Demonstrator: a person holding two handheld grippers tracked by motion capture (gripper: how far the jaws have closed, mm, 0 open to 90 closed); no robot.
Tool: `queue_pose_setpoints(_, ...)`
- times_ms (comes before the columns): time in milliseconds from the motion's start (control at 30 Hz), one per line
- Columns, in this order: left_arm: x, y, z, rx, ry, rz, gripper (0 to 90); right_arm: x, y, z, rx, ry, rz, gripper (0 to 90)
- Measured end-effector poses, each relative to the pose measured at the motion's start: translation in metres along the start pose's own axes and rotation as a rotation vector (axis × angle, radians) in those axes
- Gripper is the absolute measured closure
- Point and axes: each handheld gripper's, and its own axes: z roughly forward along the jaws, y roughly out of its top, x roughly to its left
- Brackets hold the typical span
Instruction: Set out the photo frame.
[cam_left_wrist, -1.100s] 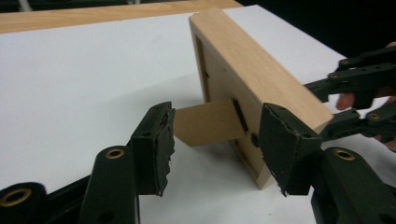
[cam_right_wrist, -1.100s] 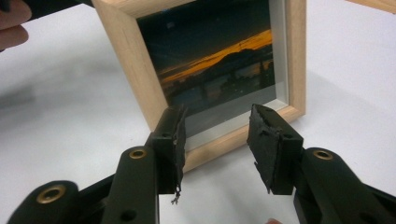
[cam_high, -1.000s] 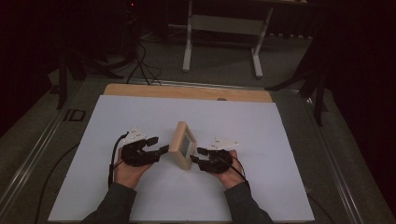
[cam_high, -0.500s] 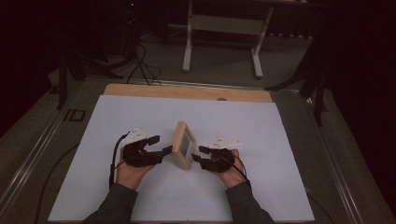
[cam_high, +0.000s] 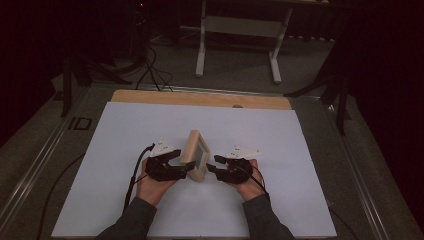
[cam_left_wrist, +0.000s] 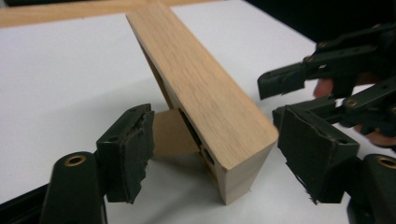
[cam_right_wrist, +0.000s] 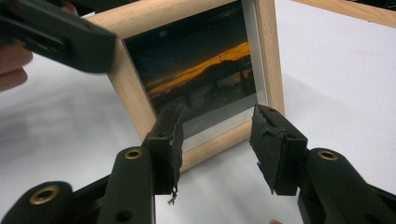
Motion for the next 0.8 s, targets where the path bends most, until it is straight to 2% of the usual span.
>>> queue_pose_setpoints(400, -0.0014, -0.0019, 0.0087, 0.024, -0.026, -0.033, 41.4, -0.0006, 0.002, -0.0031, -0.009, -0.003, 0.002, 53.1)
queue_pose_setpoints(600, -0.0026, -0.0018, 0.0085, 0.026, -0.04, -0.033, 48.7, -0.001, 0.0026, -0.0042, -0.013, -0.004, 0.003, 52.9)
queue_pose_setpoints(800, -0.0022, -0.0016, 0.0077, 0.03, -0.04, -0.036, 50.2, -0.0023, 0.0033, -0.0063, -0.018, -0.01, 0.007, 52.6)
